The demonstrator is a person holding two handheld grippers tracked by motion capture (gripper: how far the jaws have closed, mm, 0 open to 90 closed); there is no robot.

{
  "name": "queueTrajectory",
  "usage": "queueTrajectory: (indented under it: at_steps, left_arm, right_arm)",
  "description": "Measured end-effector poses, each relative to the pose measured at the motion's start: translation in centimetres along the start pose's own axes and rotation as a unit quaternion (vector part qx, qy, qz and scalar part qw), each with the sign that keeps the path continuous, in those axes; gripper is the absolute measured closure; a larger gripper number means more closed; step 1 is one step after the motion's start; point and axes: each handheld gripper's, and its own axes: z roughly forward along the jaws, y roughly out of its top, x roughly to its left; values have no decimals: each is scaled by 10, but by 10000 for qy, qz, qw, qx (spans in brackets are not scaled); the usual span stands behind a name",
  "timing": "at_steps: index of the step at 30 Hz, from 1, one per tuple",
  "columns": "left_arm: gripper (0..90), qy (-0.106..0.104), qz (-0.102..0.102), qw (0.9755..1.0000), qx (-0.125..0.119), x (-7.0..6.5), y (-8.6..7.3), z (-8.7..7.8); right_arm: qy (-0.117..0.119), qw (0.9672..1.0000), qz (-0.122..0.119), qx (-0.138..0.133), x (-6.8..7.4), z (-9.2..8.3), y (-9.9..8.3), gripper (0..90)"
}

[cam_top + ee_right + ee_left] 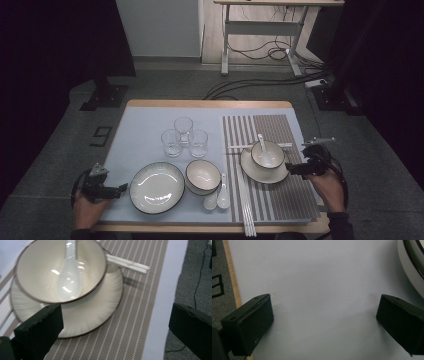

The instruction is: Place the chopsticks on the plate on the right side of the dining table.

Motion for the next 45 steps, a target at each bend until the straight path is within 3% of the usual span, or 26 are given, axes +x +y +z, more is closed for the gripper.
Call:
queueTrajectory:
  at_steps: [11, 31, 35, 37, 45]
  left_arm:
    - [9, 6, 6, 10000, -2, 0, 0, 0]
    - [10, 18, 19, 10000, -9, -1, 0, 0]
    - [10, 21, 20, 10000, -11, -1, 0, 0]
    - [10, 19, 21, 10000, -9, -1, 0, 0]
    - [10, 21, 20, 10000, -8, -1, 0, 0]
  right_arm:
    - [62, 9995, -303, -45, 23, -1, -29, 0]
    - [126, 9998, -142, 92, 44, 41, -73, 0]
    - [150, 9999, -46, 34, 45, 48, -81, 0]
    - [162, 9998, 65, -120, 45, 49, -85, 0]
    - [126, 9989, 89, -435, 46, 49, -92, 0]
